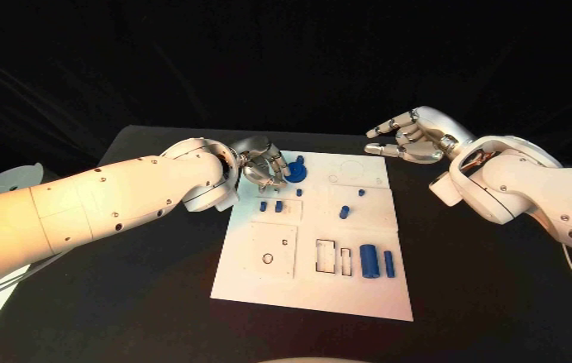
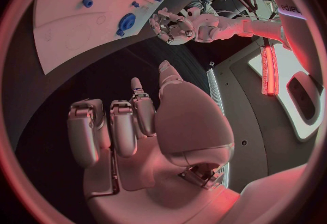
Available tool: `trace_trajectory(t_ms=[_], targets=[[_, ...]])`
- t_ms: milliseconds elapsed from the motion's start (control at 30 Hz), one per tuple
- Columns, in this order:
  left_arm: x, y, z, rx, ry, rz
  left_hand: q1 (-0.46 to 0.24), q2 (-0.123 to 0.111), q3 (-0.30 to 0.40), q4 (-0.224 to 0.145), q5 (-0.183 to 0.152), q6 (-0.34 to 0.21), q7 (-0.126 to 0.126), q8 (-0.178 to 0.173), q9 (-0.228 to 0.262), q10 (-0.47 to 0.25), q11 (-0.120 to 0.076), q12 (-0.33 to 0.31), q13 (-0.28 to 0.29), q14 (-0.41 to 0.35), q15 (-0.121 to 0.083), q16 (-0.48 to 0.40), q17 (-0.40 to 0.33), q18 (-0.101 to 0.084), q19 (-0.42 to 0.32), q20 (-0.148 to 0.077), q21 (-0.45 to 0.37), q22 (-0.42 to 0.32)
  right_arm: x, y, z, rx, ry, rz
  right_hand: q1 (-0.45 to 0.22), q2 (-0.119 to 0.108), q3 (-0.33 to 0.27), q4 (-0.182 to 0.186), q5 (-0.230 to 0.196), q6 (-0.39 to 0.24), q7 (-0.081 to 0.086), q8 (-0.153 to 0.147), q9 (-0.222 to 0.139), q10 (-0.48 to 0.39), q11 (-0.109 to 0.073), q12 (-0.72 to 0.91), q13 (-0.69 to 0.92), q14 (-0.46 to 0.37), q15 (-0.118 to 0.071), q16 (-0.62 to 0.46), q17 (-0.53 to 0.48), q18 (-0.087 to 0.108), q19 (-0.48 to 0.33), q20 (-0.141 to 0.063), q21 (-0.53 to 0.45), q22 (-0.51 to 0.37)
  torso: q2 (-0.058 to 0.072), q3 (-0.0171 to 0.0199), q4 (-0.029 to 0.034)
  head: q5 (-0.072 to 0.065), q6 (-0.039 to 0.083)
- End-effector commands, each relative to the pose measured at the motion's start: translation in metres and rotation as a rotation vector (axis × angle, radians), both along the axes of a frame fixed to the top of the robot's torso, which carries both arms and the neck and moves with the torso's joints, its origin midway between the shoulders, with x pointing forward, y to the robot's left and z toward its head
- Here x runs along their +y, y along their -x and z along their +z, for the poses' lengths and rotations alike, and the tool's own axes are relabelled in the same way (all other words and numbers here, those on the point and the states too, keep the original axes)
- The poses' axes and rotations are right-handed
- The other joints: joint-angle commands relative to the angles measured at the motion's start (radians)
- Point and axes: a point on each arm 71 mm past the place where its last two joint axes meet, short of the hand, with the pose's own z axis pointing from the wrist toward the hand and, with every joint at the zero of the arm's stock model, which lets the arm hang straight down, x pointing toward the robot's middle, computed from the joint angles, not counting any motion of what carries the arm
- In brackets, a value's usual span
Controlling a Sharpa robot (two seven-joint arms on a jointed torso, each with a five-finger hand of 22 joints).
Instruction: Assemble the parts on the task board
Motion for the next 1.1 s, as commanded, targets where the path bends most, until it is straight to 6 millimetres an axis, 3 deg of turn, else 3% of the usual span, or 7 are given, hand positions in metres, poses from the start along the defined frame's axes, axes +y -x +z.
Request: trace_trajectory(t_ms=[33,133,300,367,500,700,1100], targets=[[-0.017,0.002,0.009,-0.207,-0.059,-0.162,-0.031,-0.024,-0.040,0.018,0.000,0.028,0.000,-0.034,-0.043,0.012,0.005,-0.049,-0.061,-0.013,0.010,-0.066,-0.065,0.021,0.002,0.010,-0.047,-0.038,0.001,0.000,0.000,-0.001,0.001,0.010,0.003,0.009,-0.003,-0.002,0.006,0.006,-0.002,0.005,0.001,-0.008,0.001,-0.004,0.096,0.086,0.002,-0.005,0.182,0.000,0.071,0.004,-0.006,0.205,0.001,0.0003,-0.0016,-0.006,0.004],[-0.027,0.002,0.007,-0.246,-0.112,-0.203,-0.024,-0.020,-0.104,0.019,0.000,0.070,-0.003,-0.079,-0.102,0.037,0.002,-0.091,-0.133,0.026,0.010,-0.089,-0.104,0.024,0.052,0.008,-0.093,-0.088,0.001,0.000,-0.001,-0.001,0.001,0.010,0.003,0.009,-0.003,-0.002,0.006,0.006,-0.002,0.005,0.001,-0.008,0.001,-0.004,0.096,0.086,0.002,-0.005,0.182,0.000,0.071,0.004,-0.006,0.205,0.001,-0.0004,0.0017,-0.015,0.007],[-0.042,0.000,0.002,-0.286,-0.204,-0.245,-0.004,-0.006,-0.138,0.016,0.000,0.095,0.001,-0.120,-0.151,0.055,0.005,-0.117,-0.191,0.064,0.008,-0.058,-0.094,0.021,0.100,0.005,-0.116,-0.117,0.002,0.000,-0.001,-0.002,0.000,0.012,0.005,0.011,-0.003,-0.003,0.007,0.006,-0.002,0.005,0.001,-0.008,0.001,-0.005,0.096,0.086,0.002,-0.005,0.181,0.000,0.071,0.004,-0.007,0.205,0.001,0.0003,-0.0006,-0.016,0.009],[-0.046,-0.001,0.001,-0.295,-0.224,-0.250,0.000,-0.003,-0.147,0.016,-0.001,0.105,0.000,-0.130,-0.165,0.062,0.003,-0.122,-0.207,0.105,0.005,0.010,-0.032,0.021,0.123,0.002,-0.114,-0.119,0.003,0.000,-0.001,-0.002,-0.001,0.013,0.006,0.012,-0.003,-0.003,0.007,0.006,-0.002,0.005,0.001,-0.008,0.001,-0.005,0.096,0.086,0.002,-0.005,0.181,0.000,0.071,0.004,-0.007,0.205,0.001,0.0003,-0.0009,-0.017,0.009],[-0.053,-0.007,-0.006,-0.275,-0.295,-0.239,0.007,0.006,-0.157,0.019,-0.001,0.136,-0.008,-0.146,-0.193,0.079,-0.003,-0.133,-0.245,0.214,-0.003,0.231,0.175,0.019,0.192,-0.007,-0.079,-0.102,0.004,0.000,-0.001,-0.002,-0.001,0.015,0.006,0.012,-0.003,-0.003,0.007,0.006,-0.002,0.005,0.001,-0.008,0.001,-0.005,0.096,0.086,0.002,-0.005,0.181,0.000,0.071,0.004,-0.007,0.205,0.001,-0.0005,-0.0008,-0.017,0.008],[-0.060,-0.014,-0.012,-0.259,-0.345,-0.217,0.015,0.010,-0.162,0.023,-0.001,0.169,-0.011,-0.168,-0.223,0.098,-0.006,-0.155,-0.291,0.289,-0.005,0.409,0.347,-0.020,0.286,-0.014,0.190,0.126,0.005,0.000,-0.001,-0.001,-0.002,0.019,0.006,0.012,-0.003,-0.003,0.007,0.006,-0.002,0.005,0.001,-0.008,0.001,-0.005,0.096,0.086,0.002,-0.005,0.181,0.000,0.071,0.004,-0.007,0.205,0.002,-0.0003,-0.0011,-0.018,0.010],[-0.063,-0.015,-0.022,-0.226,-0.391,-0.225,0.019,0.013,-0.152,0.028,0.000,0.209,-0.018,-0.185,-0.246,0.144,-0.013,-0.177,-0.331,0.325,-0.015,0.478,0.410,-0.051,0.333,-0.020,0.395,0.305,0.006,0.001,0.000,-0.005,-0.004,0.020,0.008,0.014,-0.003,-0.004,0.008,0.006,-0.002,0.005,0.001,-0.007,0.001,-0.002,0.097,0.086,0.002,-0.004,0.184,0.000,0.072,0.004,-0.006,0.206,0.001,0.0001,-0.0002,-0.018,0.003]])
